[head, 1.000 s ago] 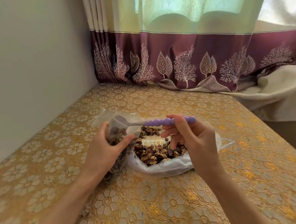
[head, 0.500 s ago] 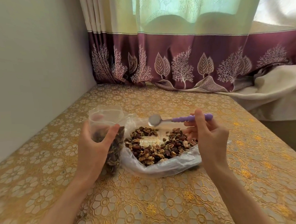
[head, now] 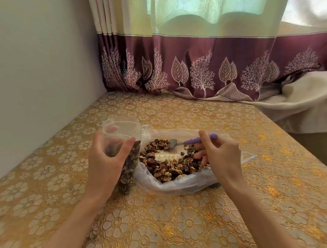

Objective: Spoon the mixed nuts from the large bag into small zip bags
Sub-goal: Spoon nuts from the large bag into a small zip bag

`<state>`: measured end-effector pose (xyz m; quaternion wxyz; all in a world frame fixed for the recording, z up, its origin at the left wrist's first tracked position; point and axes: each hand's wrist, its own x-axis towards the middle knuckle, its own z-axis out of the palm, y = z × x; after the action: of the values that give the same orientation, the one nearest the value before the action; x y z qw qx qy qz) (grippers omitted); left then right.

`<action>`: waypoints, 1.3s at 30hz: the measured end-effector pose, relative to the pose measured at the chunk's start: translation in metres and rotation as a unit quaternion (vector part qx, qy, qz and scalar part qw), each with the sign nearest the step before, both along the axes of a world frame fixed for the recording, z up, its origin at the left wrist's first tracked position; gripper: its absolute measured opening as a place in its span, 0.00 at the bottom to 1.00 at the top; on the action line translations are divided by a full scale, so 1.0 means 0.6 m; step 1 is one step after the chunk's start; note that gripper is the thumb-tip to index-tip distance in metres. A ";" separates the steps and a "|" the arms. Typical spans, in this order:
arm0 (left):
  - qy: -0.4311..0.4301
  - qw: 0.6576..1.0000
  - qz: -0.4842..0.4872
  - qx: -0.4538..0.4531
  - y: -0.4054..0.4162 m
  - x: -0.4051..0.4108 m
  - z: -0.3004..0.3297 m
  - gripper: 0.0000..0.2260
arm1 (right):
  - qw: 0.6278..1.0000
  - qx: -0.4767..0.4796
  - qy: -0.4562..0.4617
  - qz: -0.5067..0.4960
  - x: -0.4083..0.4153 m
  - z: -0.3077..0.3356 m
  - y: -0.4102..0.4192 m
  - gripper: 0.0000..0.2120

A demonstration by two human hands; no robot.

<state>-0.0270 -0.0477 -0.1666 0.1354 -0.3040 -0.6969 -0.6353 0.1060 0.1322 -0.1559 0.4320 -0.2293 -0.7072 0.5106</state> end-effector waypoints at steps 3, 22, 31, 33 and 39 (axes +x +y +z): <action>-0.004 1.000 0.001 0.000 0.000 0.001 0.001 0.20 | 0.998 -0.038 -0.026 0.052 -0.004 0.001 -0.007 0.14; -0.020 0.995 -0.039 -0.087 0.001 0.005 0.003 0.26 | 0.977 -0.183 0.093 0.050 0.014 0.020 0.002 0.18; -0.002 0.991 -0.070 -0.113 0.006 0.016 0.013 0.16 | 0.973 -0.131 0.171 0.077 0.020 0.043 -0.016 0.14; -0.003 0.991 -0.069 -0.114 0.006 0.016 0.013 0.15 | 0.972 -0.126 0.172 0.101 0.020 0.047 -0.024 0.14; -0.015 0.994 -0.065 -0.091 0.007 0.013 0.006 0.20 | 0.968 -0.059 0.163 0.181 0.019 0.050 -0.047 0.14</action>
<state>-0.0192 -0.0437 -0.1631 0.0547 -0.3502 -0.7325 -0.5813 0.1173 0.1042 -0.1256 0.4272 -0.0363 -0.6256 0.6518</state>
